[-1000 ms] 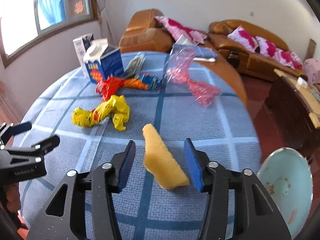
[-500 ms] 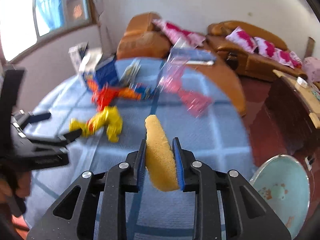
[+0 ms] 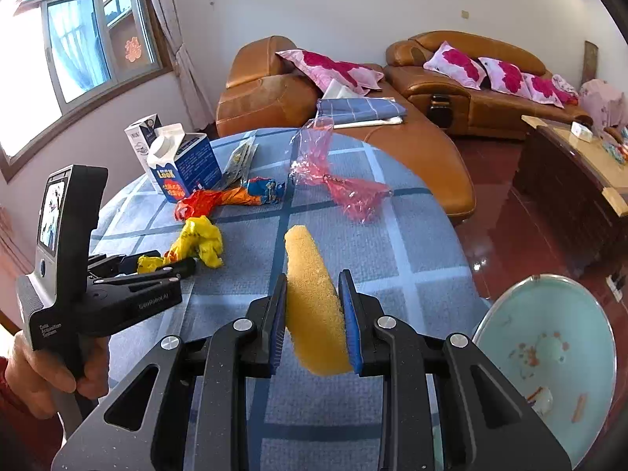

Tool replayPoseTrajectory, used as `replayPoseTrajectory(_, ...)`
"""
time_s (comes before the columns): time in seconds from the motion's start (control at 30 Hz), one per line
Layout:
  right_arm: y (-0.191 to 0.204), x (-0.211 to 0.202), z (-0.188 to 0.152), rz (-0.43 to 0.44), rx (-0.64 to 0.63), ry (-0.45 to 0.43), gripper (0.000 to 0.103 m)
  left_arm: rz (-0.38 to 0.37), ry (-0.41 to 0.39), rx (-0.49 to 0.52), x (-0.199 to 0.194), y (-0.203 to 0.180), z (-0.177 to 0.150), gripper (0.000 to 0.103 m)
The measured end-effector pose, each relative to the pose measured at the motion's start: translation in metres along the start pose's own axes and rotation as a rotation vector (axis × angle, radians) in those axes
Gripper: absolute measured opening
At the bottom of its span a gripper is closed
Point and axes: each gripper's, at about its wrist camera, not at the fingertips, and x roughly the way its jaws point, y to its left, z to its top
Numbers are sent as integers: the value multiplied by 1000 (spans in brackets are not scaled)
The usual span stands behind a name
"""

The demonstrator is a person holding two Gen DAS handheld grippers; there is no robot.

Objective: Collect trash
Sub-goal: 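Grasp the yellow sponge with the right gripper while the left grasps the yellow plastic bag, then carry the yellow sponge and yellow plastic bag over the bucket with both grippers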

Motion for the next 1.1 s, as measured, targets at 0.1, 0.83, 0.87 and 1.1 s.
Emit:
replayPoseTrajectory(0.1,2,-6,-5,-9,4,-9,26,37,-14,-11,-15,1,-7,50)
replayPoseTrajectory(0.83,16,-56,-33,-26,6,-68,26,180,-68,5,-97,-13,-66,51)
replayPoseTrajectory(0.87,16,-58,-33,-27,7,-71,26,179,-68,5,-98,-14,-68,51)
replayPoseTrajectory(1.1,11,-72,-40,-30,14,-90,26,180,-91,19,-114,-25,-72,51)
